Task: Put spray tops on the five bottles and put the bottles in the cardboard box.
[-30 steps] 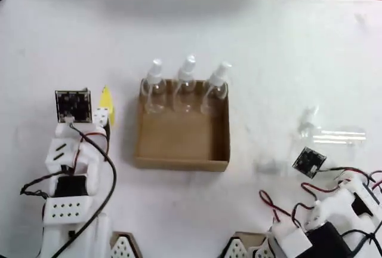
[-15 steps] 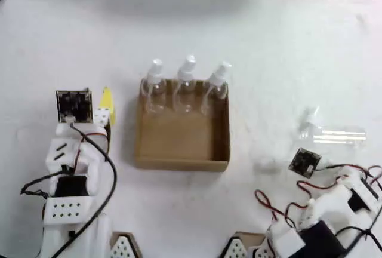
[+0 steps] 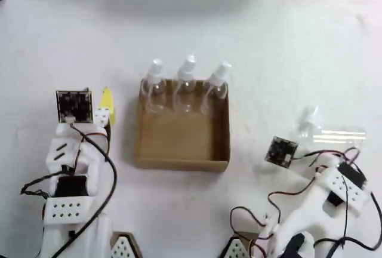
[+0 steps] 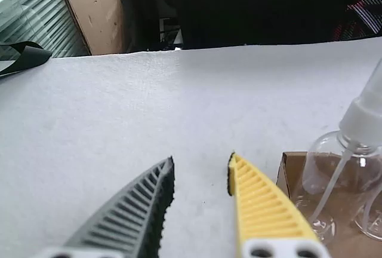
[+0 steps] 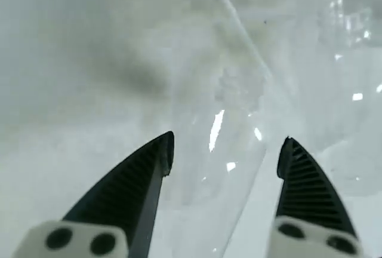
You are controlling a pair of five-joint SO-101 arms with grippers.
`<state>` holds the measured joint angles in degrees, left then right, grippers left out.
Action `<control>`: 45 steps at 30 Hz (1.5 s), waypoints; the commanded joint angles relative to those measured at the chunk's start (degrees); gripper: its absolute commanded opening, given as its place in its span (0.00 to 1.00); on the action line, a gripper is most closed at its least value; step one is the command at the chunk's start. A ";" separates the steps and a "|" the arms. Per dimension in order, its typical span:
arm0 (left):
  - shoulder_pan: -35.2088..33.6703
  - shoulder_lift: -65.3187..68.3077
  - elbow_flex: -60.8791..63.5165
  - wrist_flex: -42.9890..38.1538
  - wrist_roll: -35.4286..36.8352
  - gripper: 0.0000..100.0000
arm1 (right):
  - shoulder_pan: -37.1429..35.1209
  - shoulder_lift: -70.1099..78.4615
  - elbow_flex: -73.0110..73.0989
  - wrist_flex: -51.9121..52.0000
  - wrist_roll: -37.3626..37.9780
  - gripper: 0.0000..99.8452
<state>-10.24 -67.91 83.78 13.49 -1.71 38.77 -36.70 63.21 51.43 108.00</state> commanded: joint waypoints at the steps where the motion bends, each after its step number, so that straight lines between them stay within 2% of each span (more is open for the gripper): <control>1: 0.66 -1.10 -1.76 -0.35 0.00 0.15 | -6.20 -1.63 -0.53 2.33 -4.84 0.25; 5: 0.66 -1.19 -1.76 -0.35 0.00 0.15 | -9.89 -1.54 -0.53 2.33 -8.44 0.25; 14: 0.66 -1.19 -1.76 -0.35 0.00 0.15 | -10.51 4.18 -0.53 1.19 -9.14 0.24; 19: 0.48 -1.19 -1.76 -0.35 0.00 0.15 | -10.95 9.10 -0.53 -6.99 -18.64 0.24; 23: 0.57 -1.19 -1.76 -0.35 -0.09 0.15 | -10.95 10.77 -0.53 -7.96 -19.43 0.24; 32: 0.66 -1.19 -1.76 -0.35 -0.09 0.15 | -10.77 10.07 -0.62 -8.31 -19.25 0.06; 39: 0.66 -1.19 -1.67 -0.35 -0.09 0.15 | -10.42 4.09 -0.35 -7.25 -19.60 0.05; 45: 0.66 -1.19 -1.76 -0.35 -0.09 0.15 | -10.42 -7.96 -0.62 -0.48 -19.60 0.02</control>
<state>-10.24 -67.91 83.78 13.49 -1.71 28.48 -35.56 63.30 47.21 88.92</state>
